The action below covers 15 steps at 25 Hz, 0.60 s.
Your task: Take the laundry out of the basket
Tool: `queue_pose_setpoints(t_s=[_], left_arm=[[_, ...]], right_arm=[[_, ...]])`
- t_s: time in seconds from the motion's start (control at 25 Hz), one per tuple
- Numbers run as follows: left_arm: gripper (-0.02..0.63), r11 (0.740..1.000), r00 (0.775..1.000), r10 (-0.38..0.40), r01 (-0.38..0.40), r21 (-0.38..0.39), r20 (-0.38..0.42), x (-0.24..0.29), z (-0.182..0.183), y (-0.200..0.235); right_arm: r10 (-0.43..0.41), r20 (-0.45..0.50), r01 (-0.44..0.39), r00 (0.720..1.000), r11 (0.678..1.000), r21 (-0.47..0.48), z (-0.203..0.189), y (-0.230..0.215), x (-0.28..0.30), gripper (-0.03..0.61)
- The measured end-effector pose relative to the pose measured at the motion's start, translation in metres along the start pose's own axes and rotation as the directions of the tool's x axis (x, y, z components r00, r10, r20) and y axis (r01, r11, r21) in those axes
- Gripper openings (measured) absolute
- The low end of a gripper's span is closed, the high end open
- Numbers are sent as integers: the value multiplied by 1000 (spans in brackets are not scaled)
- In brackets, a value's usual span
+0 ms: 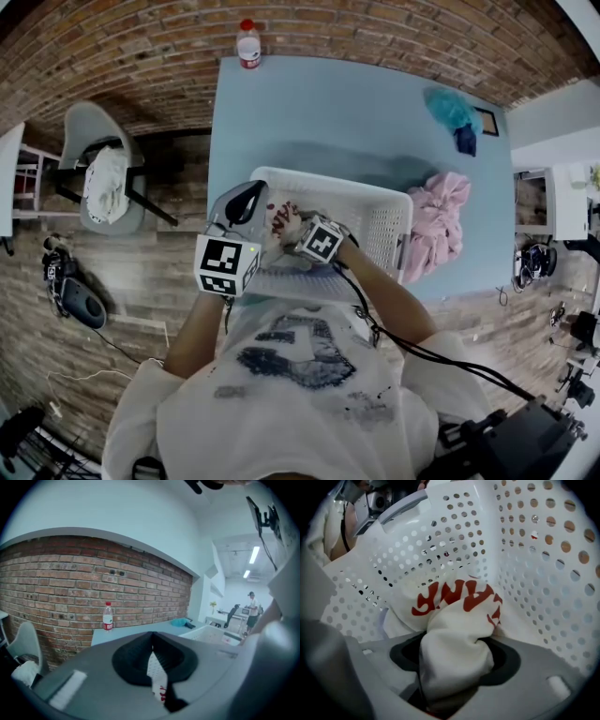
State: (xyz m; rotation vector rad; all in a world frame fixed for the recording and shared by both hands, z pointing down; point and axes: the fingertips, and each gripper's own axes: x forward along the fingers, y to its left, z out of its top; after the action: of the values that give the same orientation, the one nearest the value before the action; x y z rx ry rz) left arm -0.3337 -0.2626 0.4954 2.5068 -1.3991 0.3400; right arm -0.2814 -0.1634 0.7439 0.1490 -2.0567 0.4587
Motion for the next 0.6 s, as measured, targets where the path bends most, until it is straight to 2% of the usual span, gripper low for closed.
queue_pose_setpoints(t_s=[0.04, 0.24, 0.6], left_arm=[[-8, 1000, 1000, 0, 0, 1, 0, 0, 0, 0], [-8, 1000, 1000, 1, -1, 3, 2, -3, 1, 0], [-8, 1000, 1000, 8, -8, 3, 9, -8, 3, 0]], right_arm=[[16, -9, -16, 1000, 1000, 1, -2, 4, 1, 302], [56, -36, -56, 998, 998, 6, -7, 11, 3, 201], [81, 9, -81, 997, 996, 35, -7, 16, -5, 169]])
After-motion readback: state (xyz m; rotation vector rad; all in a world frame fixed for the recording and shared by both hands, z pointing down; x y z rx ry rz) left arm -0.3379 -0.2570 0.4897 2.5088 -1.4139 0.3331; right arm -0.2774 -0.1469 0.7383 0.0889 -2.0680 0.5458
